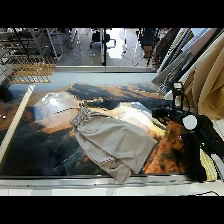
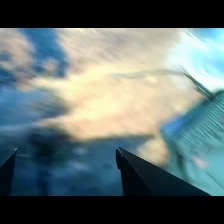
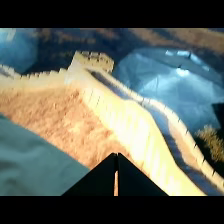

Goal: Fold the clothes and pants, and hang the long-sleeved shirts on hangers.

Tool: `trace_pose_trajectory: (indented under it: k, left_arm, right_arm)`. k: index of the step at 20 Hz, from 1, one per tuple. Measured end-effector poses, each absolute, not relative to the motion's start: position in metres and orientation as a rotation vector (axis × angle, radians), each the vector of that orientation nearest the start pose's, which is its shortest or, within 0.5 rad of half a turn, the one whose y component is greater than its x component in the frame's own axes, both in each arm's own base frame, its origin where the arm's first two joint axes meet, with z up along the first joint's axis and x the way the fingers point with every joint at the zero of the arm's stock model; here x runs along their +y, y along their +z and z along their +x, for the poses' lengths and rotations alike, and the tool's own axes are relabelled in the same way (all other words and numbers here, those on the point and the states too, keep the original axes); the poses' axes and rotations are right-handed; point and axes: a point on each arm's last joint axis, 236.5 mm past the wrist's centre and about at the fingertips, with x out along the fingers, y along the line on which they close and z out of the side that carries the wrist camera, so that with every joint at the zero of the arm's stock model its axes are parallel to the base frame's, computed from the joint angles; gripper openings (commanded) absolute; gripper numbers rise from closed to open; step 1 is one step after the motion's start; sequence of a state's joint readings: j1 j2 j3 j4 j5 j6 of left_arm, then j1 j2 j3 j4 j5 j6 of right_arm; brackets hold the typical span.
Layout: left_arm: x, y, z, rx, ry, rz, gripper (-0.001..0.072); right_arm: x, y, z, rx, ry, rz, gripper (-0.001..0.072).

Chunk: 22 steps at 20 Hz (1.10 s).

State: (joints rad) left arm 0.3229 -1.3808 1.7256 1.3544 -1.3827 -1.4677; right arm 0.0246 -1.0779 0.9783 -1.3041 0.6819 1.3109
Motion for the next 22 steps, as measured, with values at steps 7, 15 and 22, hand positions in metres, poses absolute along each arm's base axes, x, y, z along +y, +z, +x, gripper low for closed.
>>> trace_pose_trajectory:
  k: [7,15,22]
  left_arm:
    - [-0.084,0.051,0.441,1.228,-0.491,-0.491,0.0605]
    - [-0.152,-0.041,0.445,1.366,-0.536,-0.553,0.0604]
    - [-0.13,-0.063,0.445,1.406,-0.441,-0.52,0.0603]
  right_arm:
    - [0.081,-0.022,0.299,1.319,0.352,0.127,0.0288]
    - [0.125,-0.069,0.201,1.584,0.478,0.374,0.0424]
    - [0.139,-0.09,0.18,1.649,0.484,0.488,0.0508]
